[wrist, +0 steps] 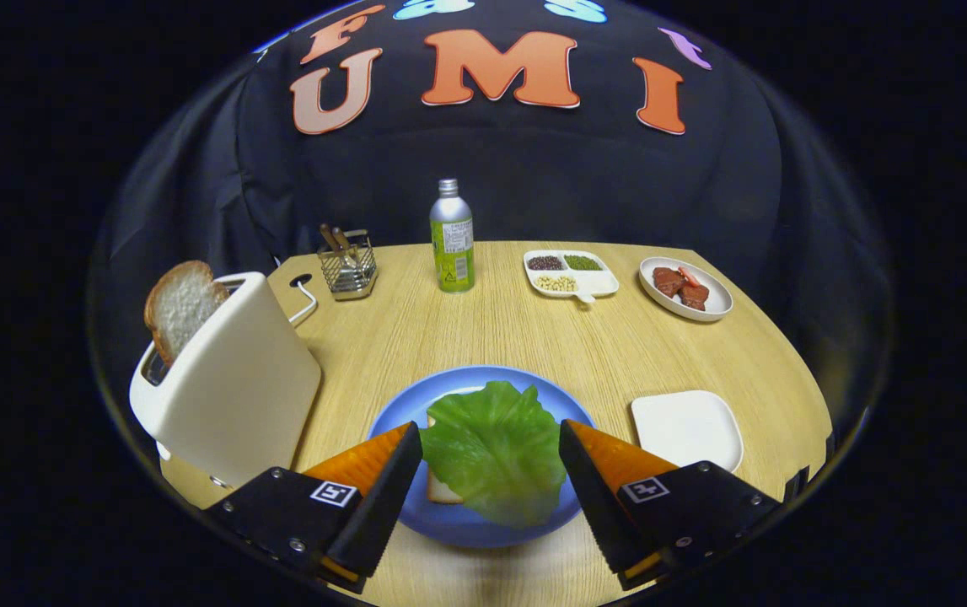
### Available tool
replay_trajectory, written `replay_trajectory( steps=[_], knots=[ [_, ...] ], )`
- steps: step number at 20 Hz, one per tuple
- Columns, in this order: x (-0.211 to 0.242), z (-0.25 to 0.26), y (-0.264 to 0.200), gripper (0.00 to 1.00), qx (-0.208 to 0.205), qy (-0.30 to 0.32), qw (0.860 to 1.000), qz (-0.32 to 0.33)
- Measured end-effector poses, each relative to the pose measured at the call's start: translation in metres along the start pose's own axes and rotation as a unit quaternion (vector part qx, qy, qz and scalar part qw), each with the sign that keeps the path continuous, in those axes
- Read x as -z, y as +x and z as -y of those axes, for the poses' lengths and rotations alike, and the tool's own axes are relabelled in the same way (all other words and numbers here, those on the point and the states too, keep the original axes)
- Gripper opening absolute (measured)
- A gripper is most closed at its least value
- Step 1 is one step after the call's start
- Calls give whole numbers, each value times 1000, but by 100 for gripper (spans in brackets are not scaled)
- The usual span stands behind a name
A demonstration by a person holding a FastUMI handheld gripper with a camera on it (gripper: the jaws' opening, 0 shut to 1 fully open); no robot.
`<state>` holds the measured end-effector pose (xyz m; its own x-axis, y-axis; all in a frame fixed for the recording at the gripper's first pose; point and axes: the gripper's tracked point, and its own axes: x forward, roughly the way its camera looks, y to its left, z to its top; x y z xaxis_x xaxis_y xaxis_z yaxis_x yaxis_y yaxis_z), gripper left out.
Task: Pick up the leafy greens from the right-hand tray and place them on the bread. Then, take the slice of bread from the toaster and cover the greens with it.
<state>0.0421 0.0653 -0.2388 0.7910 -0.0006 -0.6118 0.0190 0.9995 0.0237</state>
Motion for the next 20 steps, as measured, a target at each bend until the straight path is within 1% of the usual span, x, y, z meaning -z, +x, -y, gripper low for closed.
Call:
replay_trajectory(
  steps=[5, 10, 13, 17, 20],
  knots=[
    [-56, -40, -27, 98, -7, -3, 999, 48],
    [-95, -111, -43, 98, -44, -22, 995, 82],
    [-108, -159, -49, 98, -73, -31, 992, 95],
    [-124, -211, -59, 98, -93, -69, 986, 121],
    [-125, -247, -55, 98, -111, -85, 982, 125]
  ],
)
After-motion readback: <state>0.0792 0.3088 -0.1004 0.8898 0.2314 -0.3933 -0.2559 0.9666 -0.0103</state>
